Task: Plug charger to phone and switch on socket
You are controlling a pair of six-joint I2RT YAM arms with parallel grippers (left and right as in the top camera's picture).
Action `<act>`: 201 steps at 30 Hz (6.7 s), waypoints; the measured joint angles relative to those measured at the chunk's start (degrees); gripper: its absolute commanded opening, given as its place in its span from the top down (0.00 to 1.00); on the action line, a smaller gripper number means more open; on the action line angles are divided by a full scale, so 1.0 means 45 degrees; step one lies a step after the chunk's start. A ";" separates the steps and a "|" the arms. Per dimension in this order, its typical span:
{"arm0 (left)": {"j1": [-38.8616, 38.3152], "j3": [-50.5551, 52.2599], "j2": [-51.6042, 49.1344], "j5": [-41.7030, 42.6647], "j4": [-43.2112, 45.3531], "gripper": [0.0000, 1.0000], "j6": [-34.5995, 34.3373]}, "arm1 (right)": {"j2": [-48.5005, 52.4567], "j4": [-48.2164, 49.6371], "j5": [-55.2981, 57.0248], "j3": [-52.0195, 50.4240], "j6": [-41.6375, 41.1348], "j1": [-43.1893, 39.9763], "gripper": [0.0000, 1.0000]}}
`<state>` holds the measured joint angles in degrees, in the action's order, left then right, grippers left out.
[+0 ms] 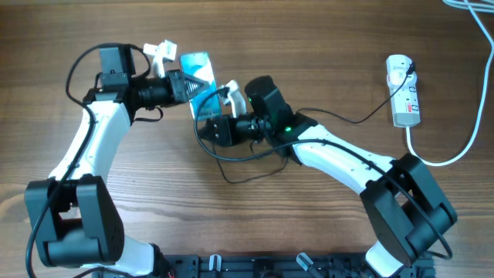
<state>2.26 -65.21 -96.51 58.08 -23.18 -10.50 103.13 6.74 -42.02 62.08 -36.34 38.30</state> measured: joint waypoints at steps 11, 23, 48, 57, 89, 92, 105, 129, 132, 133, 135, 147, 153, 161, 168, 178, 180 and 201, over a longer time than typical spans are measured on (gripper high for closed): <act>-0.0374 0.0068 -0.0005 0.0107 -0.0175 0.96 0.0170 | -0.0029 -0.0355 -0.1137 0.0155 0.0986 -0.1481 0.00; -0.0374 0.0087 -0.0005 0.2030 -0.0121 0.96 0.0617 | -0.0029 -0.1593 -0.4129 0.0194 0.2322 -0.3546 0.00; -0.0408 0.0087 -0.0005 0.3220 -0.0097 0.96 0.0991 | -0.0029 0.0903 -0.4381 0.0194 0.2341 -0.2351 0.26; -0.0408 0.0087 -0.0005 0.3220 -0.0087 0.96 0.0991 | -0.0029 0.0806 -0.4381 0.0194 0.2157 -0.2351 0.54; -0.0398 0.0087 -0.0005 0.5056 0.0010 0.96 0.1219 | -0.0029 0.1185 -0.5848 0.0194 0.1817 -0.2419 0.86; -0.0398 0.0087 -0.0005 0.5406 0.0019 0.96 0.1336 | -0.0029 0.1282 -0.6241 0.0194 0.1705 -0.2463 0.88; -0.0413 0.0102 0.0000 0.5819 -0.0019 0.55 0.1428 | -0.0029 0.1360 -0.6499 0.0199 0.1661 -0.2467 0.96; -0.0423 0.0112 0.0000 0.3366 -0.0039 0.00 0.1146 | -0.0029 -0.0515 -0.4031 0.0199 0.1821 -0.2375 0.96; -0.0423 0.0112 0.0000 0.3002 -0.0039 0.00 0.1146 | -0.0029 -0.0559 -0.3847 0.0199 0.1953 -0.2375 0.96; -0.0423 0.0112 0.0000 0.2837 -0.0039 0.00 0.1146 | -0.0029 -0.0627 -0.3750 0.0199 0.2001 -0.2375 0.96; -0.0423 0.0112 0.0000 0.2385 -0.0039 0.00 0.1146 | -0.0029 -0.0879 -0.3492 0.0199 0.2064 -0.2375 0.96; -0.0423 0.0112 0.0000 -0.1263 -0.0083 0.00 0.1146 | -0.0029 -0.2890 -0.1049 0.0199 0.2103 -0.2375 0.96; -0.0423 0.0112 0.0000 -0.2997 -0.0083 0.00 0.1146 | -0.0029 -0.4056 0.0427 0.0199 0.2137 -0.2375 0.96; -0.0423 0.0112 0.0000 -0.3861 -0.0083 0.00 0.1161 | -0.0029 -0.5425 0.2259 0.0199 0.2142 -0.2375 0.96; -0.0423 0.0112 0.0000 -0.3954 -0.0083 0.00 0.1161 | 0.0073 -0.5450 0.2565 0.0199 0.2142 -0.2375 0.96; -0.0423 0.0112 0.0000 -0.3954 -0.0083 0.00 0.1161 | 0.0826 -0.5518 0.2589 0.0189 0.2142 -0.2375 0.96; -0.0423 0.0112 0.0000 -0.3954 -0.0083 0.00 0.1161 | 0.0826 -0.5523 0.2589 0.0189 0.2142 -0.2375 0.96; -0.0423 0.0112 0.0000 -0.3954 -0.0083 0.00 0.1166 | 0.0826 -0.6067 0.2589 0.0185 0.2142 -0.2375 0.96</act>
<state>0.36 -64.71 -96.51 40.29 -23.55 -5.26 106.85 -20.56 -30.37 62.92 -26.70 27.62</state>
